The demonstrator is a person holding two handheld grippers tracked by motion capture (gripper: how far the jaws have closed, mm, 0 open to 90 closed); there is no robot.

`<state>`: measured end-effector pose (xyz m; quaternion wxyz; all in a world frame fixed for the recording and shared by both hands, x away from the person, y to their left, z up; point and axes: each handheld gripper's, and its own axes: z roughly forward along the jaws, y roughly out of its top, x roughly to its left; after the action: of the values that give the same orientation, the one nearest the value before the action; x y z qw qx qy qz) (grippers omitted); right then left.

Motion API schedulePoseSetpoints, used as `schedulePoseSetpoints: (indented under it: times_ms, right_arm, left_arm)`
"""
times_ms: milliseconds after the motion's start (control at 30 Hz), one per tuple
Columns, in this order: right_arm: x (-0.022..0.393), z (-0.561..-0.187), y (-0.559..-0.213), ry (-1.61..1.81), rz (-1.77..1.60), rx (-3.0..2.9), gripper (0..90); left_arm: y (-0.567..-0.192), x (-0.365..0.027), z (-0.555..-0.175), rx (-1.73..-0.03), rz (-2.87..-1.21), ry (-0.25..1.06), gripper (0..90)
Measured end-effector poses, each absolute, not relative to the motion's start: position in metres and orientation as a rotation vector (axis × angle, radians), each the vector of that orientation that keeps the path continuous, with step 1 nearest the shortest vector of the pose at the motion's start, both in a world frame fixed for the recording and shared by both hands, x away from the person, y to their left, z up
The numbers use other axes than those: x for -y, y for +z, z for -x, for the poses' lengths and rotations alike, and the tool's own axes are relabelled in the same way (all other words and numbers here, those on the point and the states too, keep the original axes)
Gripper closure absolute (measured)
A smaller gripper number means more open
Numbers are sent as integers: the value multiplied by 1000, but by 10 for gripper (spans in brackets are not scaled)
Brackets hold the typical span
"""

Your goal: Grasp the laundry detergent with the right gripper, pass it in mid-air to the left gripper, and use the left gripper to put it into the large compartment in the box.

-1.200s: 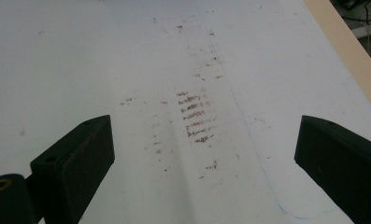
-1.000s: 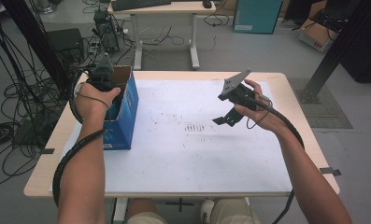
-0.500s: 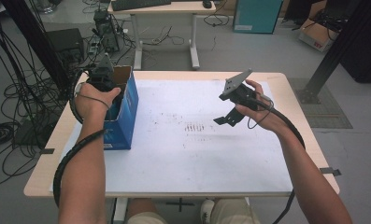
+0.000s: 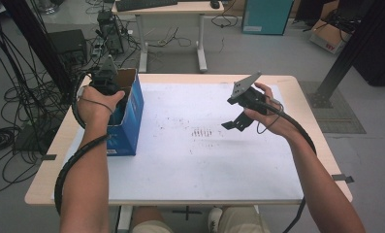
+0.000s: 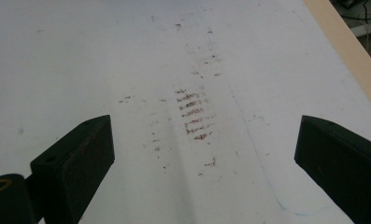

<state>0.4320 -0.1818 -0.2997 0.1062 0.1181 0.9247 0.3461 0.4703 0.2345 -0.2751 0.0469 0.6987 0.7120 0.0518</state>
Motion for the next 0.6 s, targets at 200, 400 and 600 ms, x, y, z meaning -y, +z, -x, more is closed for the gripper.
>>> schedulePoseSetpoints:
  times_ms: [200, 400, 600]
  right_arm:
    - [181, -432, -301, 1024, -353, -2724, 50]
    - [181, -432, -300, 1019, -344, -2728, 50]
    - [180, -433, -299, 1020, -352, -2727, 50]
  left_arm:
    - [-275, -235, -470, -2170, -2135, 154, 366]
    - [-275, -235, -470, -2168, -2136, 158, 366]
    - [-275, -235, -470, -2166, -2140, 161, 366]
